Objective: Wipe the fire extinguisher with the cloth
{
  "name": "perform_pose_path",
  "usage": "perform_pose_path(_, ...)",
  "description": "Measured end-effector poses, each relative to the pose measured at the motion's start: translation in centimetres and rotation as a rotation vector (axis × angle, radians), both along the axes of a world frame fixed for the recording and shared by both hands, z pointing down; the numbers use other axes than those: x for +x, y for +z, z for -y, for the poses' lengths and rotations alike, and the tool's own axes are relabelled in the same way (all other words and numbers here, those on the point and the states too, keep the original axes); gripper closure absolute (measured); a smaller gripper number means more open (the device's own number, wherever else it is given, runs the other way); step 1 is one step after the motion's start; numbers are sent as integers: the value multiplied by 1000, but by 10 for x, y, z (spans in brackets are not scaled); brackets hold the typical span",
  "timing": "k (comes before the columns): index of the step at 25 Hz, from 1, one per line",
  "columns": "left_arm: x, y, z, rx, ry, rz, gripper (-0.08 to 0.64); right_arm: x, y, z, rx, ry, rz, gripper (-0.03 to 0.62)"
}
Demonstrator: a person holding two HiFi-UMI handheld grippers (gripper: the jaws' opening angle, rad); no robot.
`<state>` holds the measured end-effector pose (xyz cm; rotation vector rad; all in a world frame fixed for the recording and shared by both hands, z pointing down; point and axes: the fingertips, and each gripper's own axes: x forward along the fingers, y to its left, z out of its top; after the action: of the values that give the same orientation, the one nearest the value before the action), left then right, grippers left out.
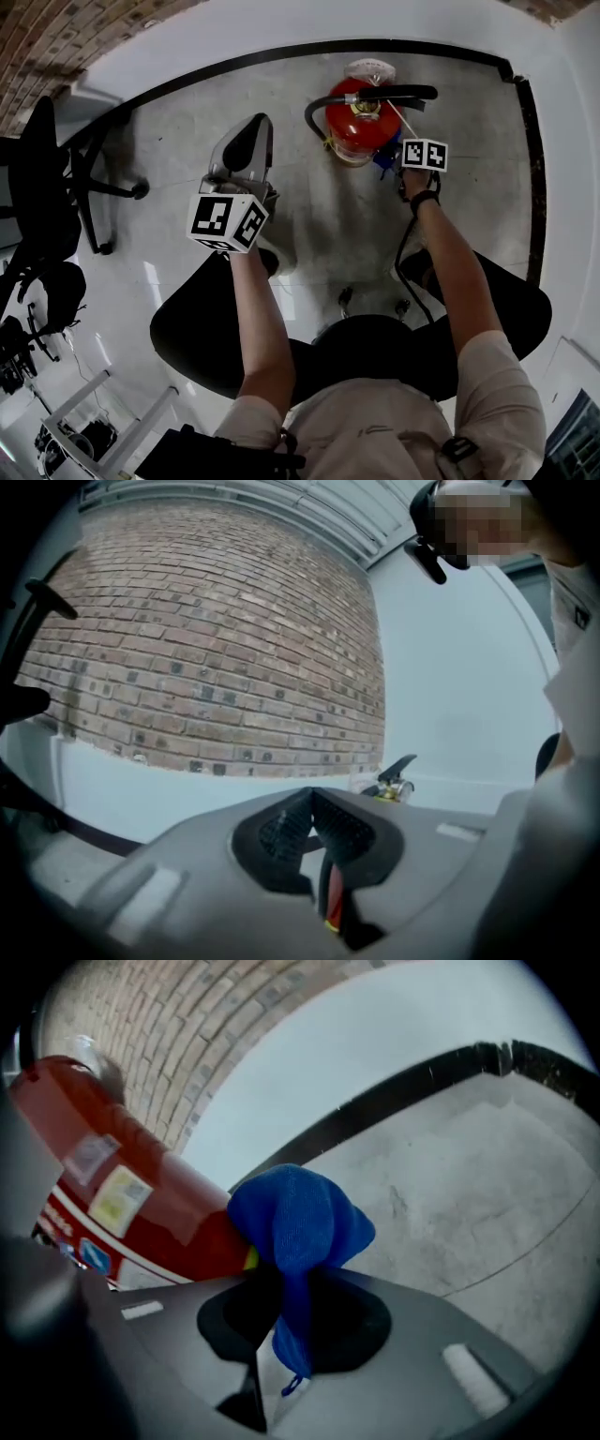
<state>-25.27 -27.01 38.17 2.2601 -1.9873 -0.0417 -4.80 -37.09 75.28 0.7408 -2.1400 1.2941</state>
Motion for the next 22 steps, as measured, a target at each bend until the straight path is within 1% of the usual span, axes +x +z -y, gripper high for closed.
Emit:
perform_pose_path(2, 6, -3, -7, 8, 17, 1, 558, 1, -32, -6, 92, -9, 4, 520)
perform_pose_path(4, 12, -7, -15, 12, 35, 2, 558, 4, -65, -17, 185, -36, -20, 520)
perform_pose_path(9, 15, -21, -37, 36, 76, -32, 558, 18, -151, -58, 441, -114, -115, 514)
perform_pose_path(10, 14, -24, -40, 46, 81, -35, 558, 18, -169, -68, 501, -143, -139, 514)
perform_pose_path(11, 14, -28, -43, 55, 86, -34, 558, 16, -189, -77, 585, -184, -178, 514)
perform_pose_path(12, 14, -32, -46, 64, 93, -30, 558, 10, -213, -88, 702, -243, -240, 514)
perform_pose_path(14, 11, -39, -52, 84, 100, -21, 558, -12, -269, -109, 990, -403, -406, 514)
perform_pose_path(15, 7, -42, -55, 94, 100, -19, 558, -28, -292, -119, 1100, -477, -478, 514)
perform_pose_path(16, 2, -45, -59, 103, 95, -19, 558, -45, -309, -127, 1163, -537, -532, 514)
perform_pose_path(18, -12, -50, -66, 117, 78, -24, 558, -78, -321, -134, 1197, -637, -632, 514)
perform_pose_path(19, -19, -52, -70, 123, 68, -27, 558, -92, -319, -134, 1205, -690, -703, 514)
perform_pose_path(20, -27, -53, -74, 129, 59, -30, 558, -103, -314, -131, 1221, -750, -797, 514)
perform_pose_path(22, -40, -56, -82, 139, 45, -39, 558, -117, -300, -120, 1273, -885, -1046, 514)
